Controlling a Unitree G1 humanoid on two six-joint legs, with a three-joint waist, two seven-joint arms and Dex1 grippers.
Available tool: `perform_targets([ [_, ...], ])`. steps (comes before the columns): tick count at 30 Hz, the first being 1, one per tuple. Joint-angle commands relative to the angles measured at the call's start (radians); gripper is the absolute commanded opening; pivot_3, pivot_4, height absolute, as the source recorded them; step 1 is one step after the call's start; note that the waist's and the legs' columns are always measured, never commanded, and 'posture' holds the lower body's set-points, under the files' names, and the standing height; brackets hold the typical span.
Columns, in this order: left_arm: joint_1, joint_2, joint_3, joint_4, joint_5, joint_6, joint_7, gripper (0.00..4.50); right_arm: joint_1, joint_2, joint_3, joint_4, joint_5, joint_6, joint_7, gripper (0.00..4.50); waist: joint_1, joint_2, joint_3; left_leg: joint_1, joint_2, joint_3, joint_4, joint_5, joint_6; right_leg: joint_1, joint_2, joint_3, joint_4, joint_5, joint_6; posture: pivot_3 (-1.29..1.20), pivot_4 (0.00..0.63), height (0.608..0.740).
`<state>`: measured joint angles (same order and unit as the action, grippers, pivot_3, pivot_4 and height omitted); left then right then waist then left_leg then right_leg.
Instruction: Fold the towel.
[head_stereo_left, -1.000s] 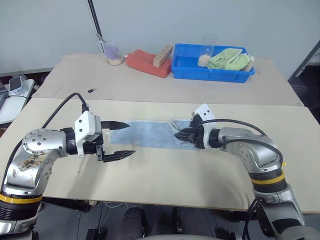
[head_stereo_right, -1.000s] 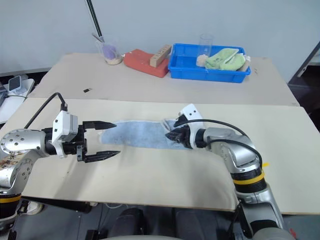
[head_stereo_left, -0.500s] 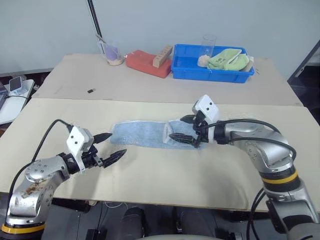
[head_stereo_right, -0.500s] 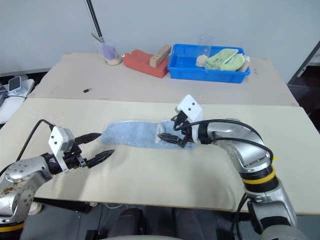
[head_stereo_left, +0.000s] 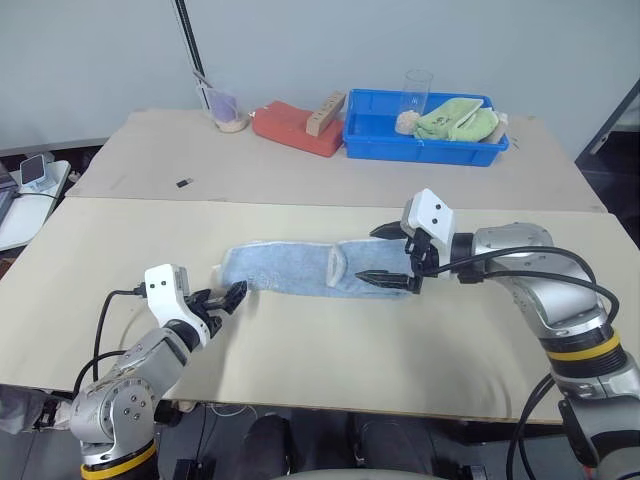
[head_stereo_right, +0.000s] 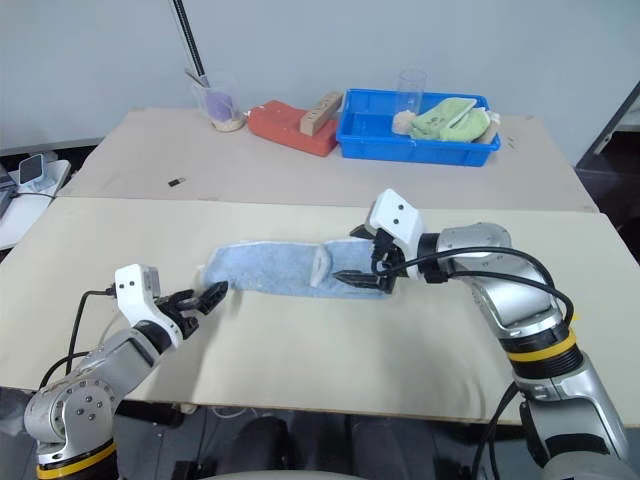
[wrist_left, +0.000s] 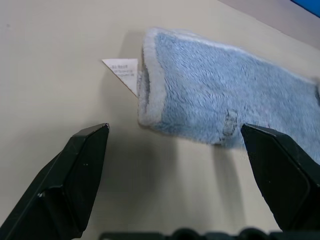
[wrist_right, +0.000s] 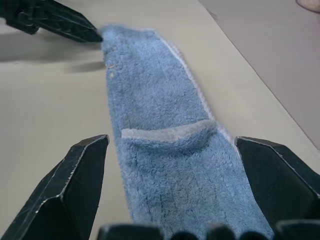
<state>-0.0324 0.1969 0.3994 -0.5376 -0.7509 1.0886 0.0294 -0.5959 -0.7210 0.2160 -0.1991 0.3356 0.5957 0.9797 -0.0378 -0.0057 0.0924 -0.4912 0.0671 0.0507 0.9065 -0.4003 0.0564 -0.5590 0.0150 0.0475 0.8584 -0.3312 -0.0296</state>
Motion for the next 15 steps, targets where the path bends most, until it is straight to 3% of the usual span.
perform_targets([
  [1, -0.041, -0.034, -0.036, 0.024, -0.01, 0.074, 0.058, 4.5, -0.04, -0.013, -0.035, 0.007, -0.003, -0.051, 0.037, 4.49, 0.001, 0.0, 0.0, 0.0, 0.0, 0.0, 0.0, 0.0, 0.0, 0.0, 0.0, 0.0, 0.0, 0.0, 0.0, 0.0, 0.15, 0.649],
  [6, -0.141, -0.09, -0.086, 0.082, 0.033, 0.085, 0.111, 4.5, -0.061, -0.025, -0.038, 0.026, 0.0, -0.074, 0.088, 4.49, 0.023, 0.001, -0.001, 0.0, -0.003, 0.0, 0.0, 0.0, -0.001, 0.0, -0.002, 0.0, 0.0, 0.0, 0.0, 0.0, 0.15, 0.649],
  [9, -0.205, -0.103, -0.091, 0.115, 0.056, 0.083, 0.134, 3.73, -0.072, -0.04, -0.052, 0.022, 0.012, -0.067, 0.12, 4.5, 0.029, 0.002, -0.001, 0.0, -0.004, 0.0, 0.0, 0.0, -0.001, 0.0, -0.004, 0.0, 0.0, 0.0, 0.001, 0.0, 0.15, 0.649],
  [15, -0.245, -0.116, -0.077, 0.128, 0.098, 0.033, 0.161, 0.89, -0.073, -0.053, -0.082, 0.012, 0.021, -0.048, 0.132, 4.5, 0.026, 0.001, -0.001, -0.002, -0.005, 0.0, 0.0, 0.0, -0.001, 0.0, -0.006, 0.0, -0.001, 0.0, 0.002, 0.0, 0.15, 0.649],
])
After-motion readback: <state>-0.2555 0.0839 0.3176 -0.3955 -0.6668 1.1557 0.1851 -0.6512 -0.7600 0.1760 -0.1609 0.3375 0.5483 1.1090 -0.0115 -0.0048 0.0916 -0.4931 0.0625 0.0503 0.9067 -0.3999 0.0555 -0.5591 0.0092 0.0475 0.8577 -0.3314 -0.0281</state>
